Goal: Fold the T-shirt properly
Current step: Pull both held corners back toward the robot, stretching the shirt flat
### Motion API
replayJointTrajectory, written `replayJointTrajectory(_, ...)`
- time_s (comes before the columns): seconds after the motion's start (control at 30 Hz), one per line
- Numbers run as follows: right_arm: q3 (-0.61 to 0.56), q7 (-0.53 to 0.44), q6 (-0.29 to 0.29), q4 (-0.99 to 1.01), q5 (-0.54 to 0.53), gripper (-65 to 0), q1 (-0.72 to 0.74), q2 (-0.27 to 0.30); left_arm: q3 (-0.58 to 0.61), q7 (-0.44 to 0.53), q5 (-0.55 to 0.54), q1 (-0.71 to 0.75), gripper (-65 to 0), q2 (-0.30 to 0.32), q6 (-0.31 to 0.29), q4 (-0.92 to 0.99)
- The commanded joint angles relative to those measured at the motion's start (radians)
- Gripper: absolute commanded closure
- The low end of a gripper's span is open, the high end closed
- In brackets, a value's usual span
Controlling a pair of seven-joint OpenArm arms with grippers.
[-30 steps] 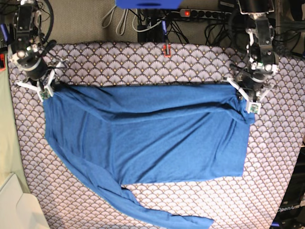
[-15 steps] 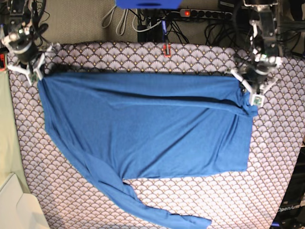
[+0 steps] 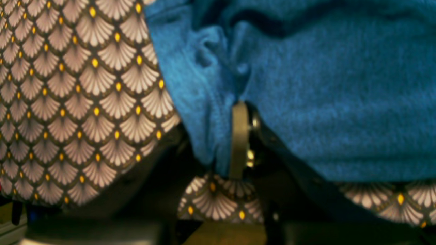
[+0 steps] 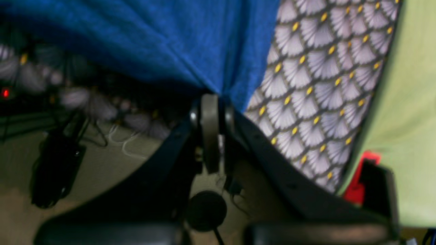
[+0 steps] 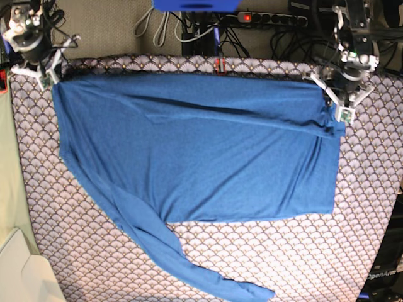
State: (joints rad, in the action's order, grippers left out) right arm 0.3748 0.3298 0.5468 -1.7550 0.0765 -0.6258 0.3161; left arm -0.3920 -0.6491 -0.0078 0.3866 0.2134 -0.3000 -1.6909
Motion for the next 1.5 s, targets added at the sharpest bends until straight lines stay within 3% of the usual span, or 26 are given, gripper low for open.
replayJointTrajectory(0.0, 0.011, -0.011, -0.008, -0.015, 0.001, 0.0, -0.012, 0.016, -0.006, 0.013, 0.002, 0.013, -0.3, 0.011, 0.006, -0.019)
replayJointTrajectory(0.77, 0.053, -0.031, -0.008, -0.012, -0.001, 0.0, -0.03, -0.007, -0.048, 0.013, 0.001, 0.039, -0.7, 0.011, 0.003, -0.01)
replayJointTrajectory(0.83, 0.053, -0.03, -0.008, -0.012, -0.001, 0.0, -0.029, -0.007, -0.048, 0.013, 0.001, 0.038, -4.1, 0.011, 0.003, -0.007)
replayJointTrajectory(0.9, 0.051, -0.028, -0.009, -0.01, 0.001, -2.9, -0.03, -0.007, -0.048, 0.013, 0.001, 0.039, -13.0, 0.011, 0.003, -0.005)
replayJointTrajectory(1.0, 0.051, 0.013, -0.009, -0.013, 0.001, -11.7, -0.026, -0.007, -0.048, 0.013, 0.001, 0.041, -27.1, 0.011, 0.003, -0.005)
replayJointTrajectory(1.1, 0.053, 0.039, -0.009, -0.015, 0.001, -21.3, -0.022, -0.005, -0.048, 0.013, 0.001, 0.041, -35.5, 0.011, 0.003, -0.007)
replayJointTrajectory(1.23, 0.053, 0.033, -0.009, -0.027, -0.001, -29.9, -0.032, -0.005, -0.048, 0.013, 0.001, 0.061, -38.1, 0.013, 0.003, -0.016)
replayJointTrajectory(1.47, 0.051, 0.033, -0.008, -0.125, -0.001, -30.2, -0.085, -0.008, -0.049, 0.013, 0.001, 0.099, -38.1, 0.025, 0.003, -0.021)
